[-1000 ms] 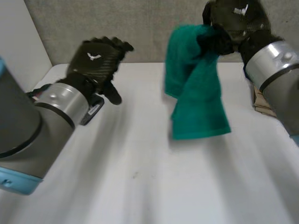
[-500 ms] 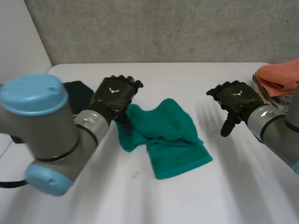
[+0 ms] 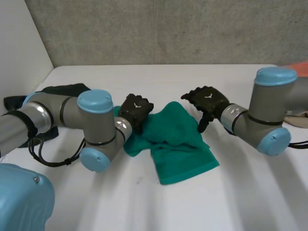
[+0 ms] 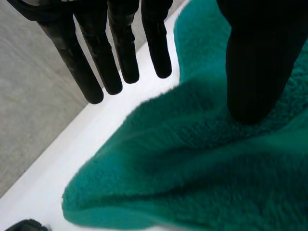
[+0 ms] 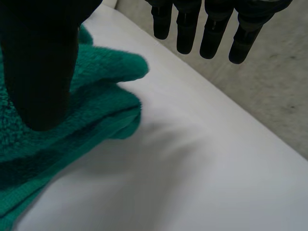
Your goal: Fold the laundry.
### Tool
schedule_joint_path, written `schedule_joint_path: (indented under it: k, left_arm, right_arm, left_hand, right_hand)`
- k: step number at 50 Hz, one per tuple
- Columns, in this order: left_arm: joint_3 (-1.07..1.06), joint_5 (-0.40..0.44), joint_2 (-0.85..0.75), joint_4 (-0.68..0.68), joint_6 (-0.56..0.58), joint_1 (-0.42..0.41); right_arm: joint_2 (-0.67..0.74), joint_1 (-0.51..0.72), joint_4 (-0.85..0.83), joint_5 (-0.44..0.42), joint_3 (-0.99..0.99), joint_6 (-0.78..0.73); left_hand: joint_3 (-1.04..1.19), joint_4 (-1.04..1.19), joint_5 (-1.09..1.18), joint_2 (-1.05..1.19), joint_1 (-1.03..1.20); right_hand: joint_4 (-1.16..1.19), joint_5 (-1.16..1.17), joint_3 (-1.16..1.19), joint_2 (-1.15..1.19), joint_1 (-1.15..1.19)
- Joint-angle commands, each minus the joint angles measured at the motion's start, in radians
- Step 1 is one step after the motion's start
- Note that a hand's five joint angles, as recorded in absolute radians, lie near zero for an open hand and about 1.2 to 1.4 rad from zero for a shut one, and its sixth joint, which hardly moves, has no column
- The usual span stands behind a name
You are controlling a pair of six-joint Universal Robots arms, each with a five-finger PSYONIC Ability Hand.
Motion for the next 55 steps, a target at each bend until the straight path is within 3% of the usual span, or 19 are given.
schedule_joint_path:
  k: [1,4,6,7,15,20,27,35,36,40,41,43,48,55]
  left_arm:
    - [0.038,-0.014,-0.044,-0.016,0.057,0.023]
    - [0.057,-0.014,-0.057,-0.019,0.058,0.032]
    - [0.077,-0.02,-0.067,-0.019,0.06,0.035]
    - [0.084,-0.023,-0.071,-0.017,0.061,0.035]
    - [0.291,-0.115,-0.006,-0.002,0.054,0.066]
    - [0.353,-0.181,0.132,0.068,0.008,0.072]
    - [0.207,-0.18,0.337,0.115,-0.12,0.055]
    - [-0.161,-0.147,0.439,0.116,-0.123,-0.011]
    - [-0.199,-0.138,0.442,0.118,-0.117,-0.017]
    - [-0.333,-0.101,0.469,0.127,-0.065,-0.031]
    - [-0.354,-0.097,0.472,0.133,-0.043,-0.025]
    - [-0.357,-0.098,0.471,0.136,-0.032,-0.017]
    - [-0.351,-0.094,0.416,0.127,-0.032,0.077]
    - [-0.273,-0.026,0.233,0.127,-0.032,0.123]
  right_arm:
    - [0.083,0.019,0.006,-0.07,-0.077,0.002]
    - [0.105,0.022,0.006,-0.072,-0.107,0.007]
    - [0.118,0.024,0.009,-0.069,-0.126,0.007]
    - [0.12,0.024,0.009,-0.066,-0.135,0.007]
    - [0.105,0.027,-0.035,0.083,-0.357,0.027]
    - [-0.031,0.027,-0.222,0.207,-0.404,0.06]
    - [-0.217,0.027,-0.293,0.166,-0.234,0.06]
    - [-0.356,0.025,-0.225,0.109,0.133,0.059]
    - [-0.348,0.025,-0.193,0.111,0.171,0.056]
    - [-0.278,0.019,-0.115,0.111,0.196,0.056]
    - [-0.261,0.019,-0.101,0.111,0.192,0.056]
    - [-0.206,0.016,-0.043,0.111,0.157,0.056]
    - [-0.127,0.018,0.06,0.097,0.109,0.109]
    - [-0.084,0.036,-0.032,0.094,0.075,0.333]
  left_hand:
    - [0.365,0.357,0.36,0.363,0.362]
    - [0.817,0.809,0.812,0.815,0.814]
    - [0.835,0.827,0.831,0.833,0.832]
    - [0.835,0.827,0.831,0.833,0.832]
    - [0.835,0.827,0.831,0.833,0.832]
    - [0.835,0.827,0.831,0.833,0.832]
    - [0.835,0.827,0.831,0.833,0.832]
    - [0.835,0.827,0.831,0.833,0.832]
    - [0.835,0.827,0.831,0.833,0.832]
    - [0.835,0.827,0.831,0.833,0.832]
    - [0.455,0.447,0.45,0.453,0.452]
    - [0.127,0.119,0.122,0.125,0.124]
    - [-0.056,-0.064,-0.061,-0.058,-0.059]
    - [-0.133,-0.141,-0.138,-0.135,-0.136]
  right_hand:
    - [0.326,0.317,0.329,0.333,0.37]
    - [0.626,0.617,0.629,0.633,0.67]
    - [1.08,1.071,1.083,1.087,1.124]
    - [1.11,1.101,1.113,1.117,1.154]
    - [1.111,1.101,1.113,1.117,1.154]
    - [1.111,1.101,1.113,1.117,1.154]
    - [1.111,1.101,1.113,1.117,1.154]
    - [1.111,1.101,1.113,1.117,1.154]
    - [1.057,1.047,1.059,1.063,1.1]
    - [0.125,0.115,0.127,0.131,0.168]
    - [0.122,0.113,0.125,0.129,0.166]
    - [0.093,0.084,0.096,0.1,0.137]
    - [0.014,0.005,0.017,0.021,0.058]
    - [0.025,0.016,0.028,0.032,0.069]
